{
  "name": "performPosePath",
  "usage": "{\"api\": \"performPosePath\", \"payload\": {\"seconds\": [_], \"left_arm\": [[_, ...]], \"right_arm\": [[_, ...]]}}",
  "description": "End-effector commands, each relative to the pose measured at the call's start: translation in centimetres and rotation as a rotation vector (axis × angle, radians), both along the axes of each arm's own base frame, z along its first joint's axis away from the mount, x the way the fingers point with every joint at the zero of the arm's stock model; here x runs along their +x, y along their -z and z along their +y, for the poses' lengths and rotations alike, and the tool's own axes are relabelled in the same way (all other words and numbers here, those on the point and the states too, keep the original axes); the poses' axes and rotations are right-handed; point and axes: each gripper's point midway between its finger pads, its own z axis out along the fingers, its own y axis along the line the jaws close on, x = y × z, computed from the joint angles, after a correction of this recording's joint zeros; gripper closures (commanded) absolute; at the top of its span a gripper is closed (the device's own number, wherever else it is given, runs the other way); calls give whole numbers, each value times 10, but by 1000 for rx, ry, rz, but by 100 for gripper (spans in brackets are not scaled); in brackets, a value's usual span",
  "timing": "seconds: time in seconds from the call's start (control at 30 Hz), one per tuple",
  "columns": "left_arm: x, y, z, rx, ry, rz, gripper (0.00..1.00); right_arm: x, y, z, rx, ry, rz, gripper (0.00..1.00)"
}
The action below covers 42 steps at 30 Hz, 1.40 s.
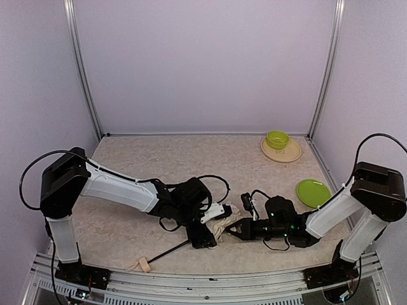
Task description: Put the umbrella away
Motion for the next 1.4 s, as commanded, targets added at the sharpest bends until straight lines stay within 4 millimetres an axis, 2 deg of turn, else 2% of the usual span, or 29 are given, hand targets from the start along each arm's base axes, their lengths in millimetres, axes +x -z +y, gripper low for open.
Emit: {"api": "performPosePath", "payload": {"seconds": [0.0, 0.07, 0.13, 0.27, 0.33, 0.4, 0.5, 0.57, 0.77, 0.93, 1.1, 1.2, 1.27, 1.37], "left_arm": [[-8, -19, 17, -54, -20, -21, 1], [3, -35, 12, -147, -74, -68, 1], [10, -36, 14, -214, -156, -70, 1], [-5, -17, 11, -208, -207, 54, 1], [-13, -17, 3, -211, -185, 47, 1], [-16, -27, -8, -244, -184, 46, 1], [-11, -49, -19, -324, -221, 50, 1], [-9, -53, -22, -344, -230, 54, 1], [-10, -38, -30, -313, -219, 68, 1], [-10, -49, -44, -369, -213, 82, 1], [-5, -32, -44, -337, -232, 68, 1], [-7, -16, -42, -291, -197, 24, 1], [-11, -5, -37, -252, -167, 19, 9], [-11, 7, -24, -182, -162, -1, 35]], "right_arm": [[6, -9, 1, 23, 16, -27, 100], [5, -6, 1, 16, 10, -19, 100], [5, -4, 1, 13, 9, -14, 100], [4, -7, 2, 12, 9, -25, 100], [5, -8, 6, -2, 3, -34, 100], [5, -8, 9, -19, -10, -40, 100], [6, -8, 12, -22, -17, -46, 100], [5, -6, 12, -19, -15, -40, 100], [3, -3, 13, -10, -16, -32, 100], [5, -4, 15, -9, -13, -33, 100], [5, -3, 15, -11, -16, -35, 100], [5, -5, 18, -3, -19, -37, 100], [5, -6, 19, 3, -19, -39, 100], [6, -9, 17, 3, -14, -45, 100]]}}
